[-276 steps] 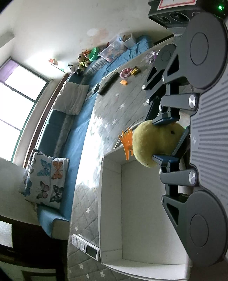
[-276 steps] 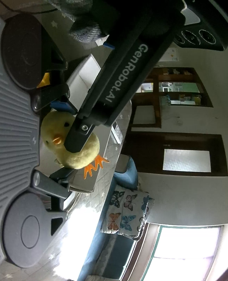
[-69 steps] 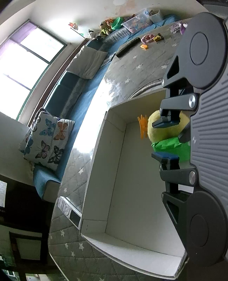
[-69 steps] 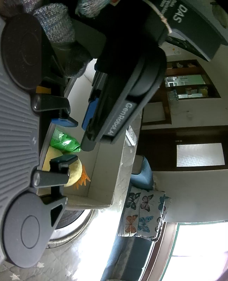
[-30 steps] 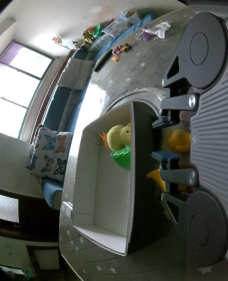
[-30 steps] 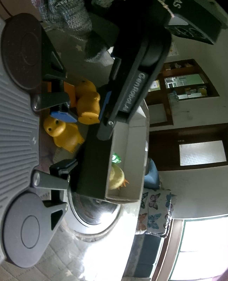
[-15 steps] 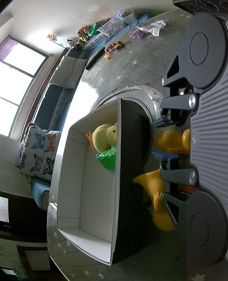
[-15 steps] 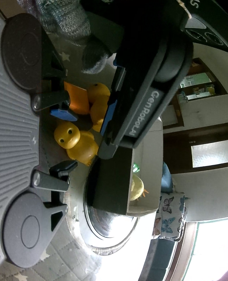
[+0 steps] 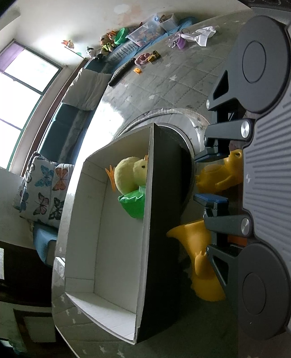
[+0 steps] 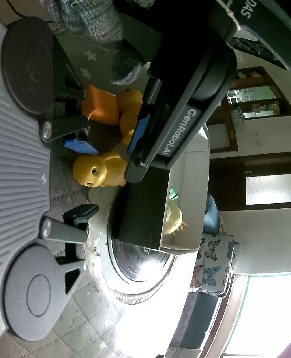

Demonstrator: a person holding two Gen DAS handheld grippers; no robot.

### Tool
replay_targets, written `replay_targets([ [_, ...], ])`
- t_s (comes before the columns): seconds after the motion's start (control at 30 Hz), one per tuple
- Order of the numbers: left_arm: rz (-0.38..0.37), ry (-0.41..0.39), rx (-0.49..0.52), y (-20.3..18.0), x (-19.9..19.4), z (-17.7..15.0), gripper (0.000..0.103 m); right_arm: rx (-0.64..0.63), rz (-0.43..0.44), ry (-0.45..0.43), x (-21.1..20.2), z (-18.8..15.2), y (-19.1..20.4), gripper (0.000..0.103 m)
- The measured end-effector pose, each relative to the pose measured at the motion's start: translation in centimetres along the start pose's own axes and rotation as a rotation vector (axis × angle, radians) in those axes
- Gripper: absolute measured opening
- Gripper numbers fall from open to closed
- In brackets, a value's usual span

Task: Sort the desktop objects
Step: 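Move the left gripper down to the small yellow rubber duck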

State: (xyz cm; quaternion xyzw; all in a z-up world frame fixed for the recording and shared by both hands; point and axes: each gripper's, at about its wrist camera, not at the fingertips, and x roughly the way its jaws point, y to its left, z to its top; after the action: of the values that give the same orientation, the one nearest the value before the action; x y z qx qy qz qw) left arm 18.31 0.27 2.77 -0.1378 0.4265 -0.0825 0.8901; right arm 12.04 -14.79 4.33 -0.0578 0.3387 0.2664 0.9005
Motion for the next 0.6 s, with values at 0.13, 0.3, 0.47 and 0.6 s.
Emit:
replay_targets([
  [0.13,0.011,0.009,-0.030,0.4,0.5,0.1,0.033,-0.009,0.018,0.004,0.5,0.2,0.2,0.048],
  [0.3,0.008,0.016,-0.060,0.7,0.9,0.4,0.033,-0.012,0.033,0.013,1.3,0.3,0.3,0.043],
  [0.47,0.009,0.030,-0.057,0.3,1.5,0.4,0.033,-0.002,0.034,0.015,1.6,0.4,-0.1,0.041],
  [0.6,0.018,0.035,-0.050,0.1,2.0,0.4,0.034,0.004,0.038,0.021,1.9,0.5,-0.4,0.035],
])
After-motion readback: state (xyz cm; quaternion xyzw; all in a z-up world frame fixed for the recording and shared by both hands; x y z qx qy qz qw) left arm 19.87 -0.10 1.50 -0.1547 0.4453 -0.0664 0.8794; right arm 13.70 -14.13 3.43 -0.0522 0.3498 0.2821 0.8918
